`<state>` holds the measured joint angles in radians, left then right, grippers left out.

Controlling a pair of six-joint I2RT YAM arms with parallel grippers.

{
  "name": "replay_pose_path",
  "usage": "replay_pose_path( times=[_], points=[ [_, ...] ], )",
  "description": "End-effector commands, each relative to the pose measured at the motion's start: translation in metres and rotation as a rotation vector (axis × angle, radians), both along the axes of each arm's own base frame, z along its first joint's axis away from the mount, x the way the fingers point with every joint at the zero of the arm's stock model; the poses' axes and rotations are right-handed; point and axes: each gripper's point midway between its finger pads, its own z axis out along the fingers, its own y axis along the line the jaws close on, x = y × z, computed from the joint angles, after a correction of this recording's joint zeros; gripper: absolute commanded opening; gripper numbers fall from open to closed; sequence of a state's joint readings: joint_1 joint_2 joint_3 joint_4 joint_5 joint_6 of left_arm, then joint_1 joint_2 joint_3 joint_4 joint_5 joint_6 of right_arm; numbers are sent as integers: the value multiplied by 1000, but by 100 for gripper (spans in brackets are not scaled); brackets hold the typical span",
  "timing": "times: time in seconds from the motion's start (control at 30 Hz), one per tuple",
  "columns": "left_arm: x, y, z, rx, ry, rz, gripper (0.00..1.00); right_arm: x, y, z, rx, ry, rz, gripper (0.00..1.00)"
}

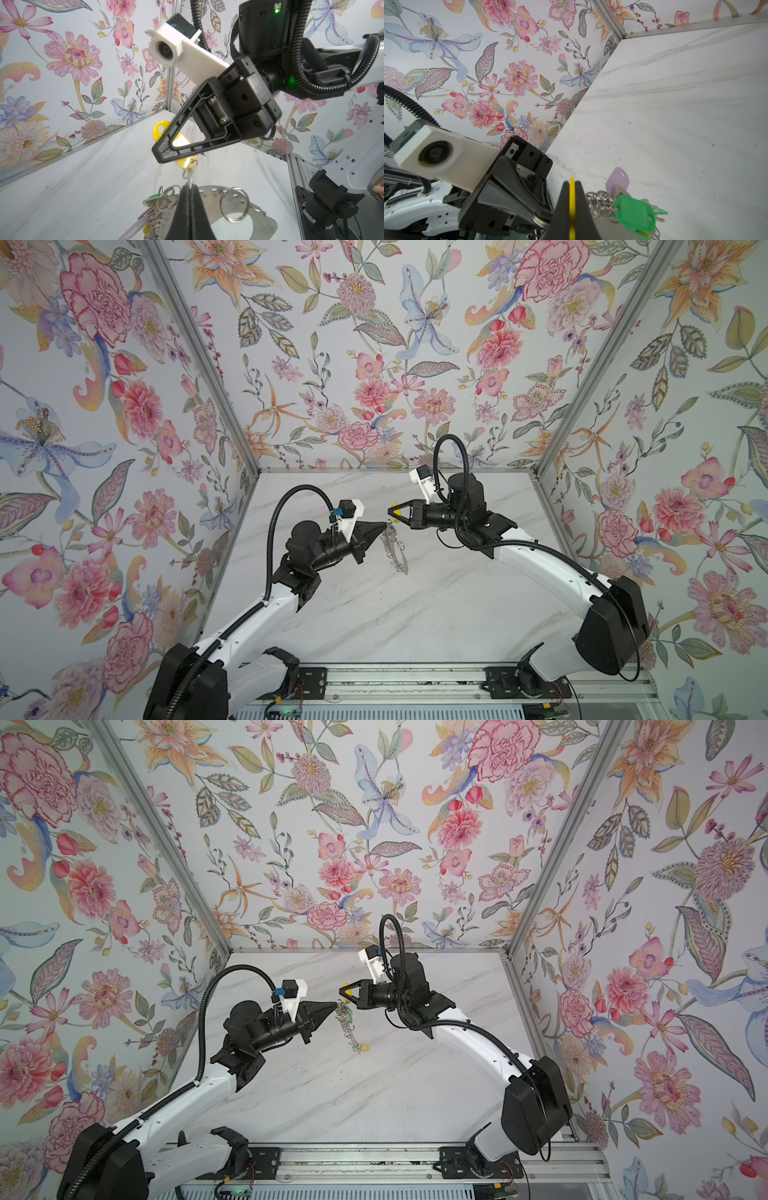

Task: Remove the keys from the keyring

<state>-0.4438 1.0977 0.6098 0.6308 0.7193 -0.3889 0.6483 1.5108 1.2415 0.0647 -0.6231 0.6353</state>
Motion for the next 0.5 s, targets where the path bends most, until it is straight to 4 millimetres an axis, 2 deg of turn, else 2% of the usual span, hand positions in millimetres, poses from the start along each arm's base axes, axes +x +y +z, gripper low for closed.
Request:
replay_pose_path(
  times=[0.0,0.17,0.47],
  points=[
    [-15,24,70,-232,-207,71,0,-3,10,5,31,-14,2,0],
    [-21,51,86,-402,-279,174,0,-8,21,8,61,-10,19,0],
    [-19,65,102,-603,-319,177,0,-8,30,23,104,-28,27,0]
  ],
)
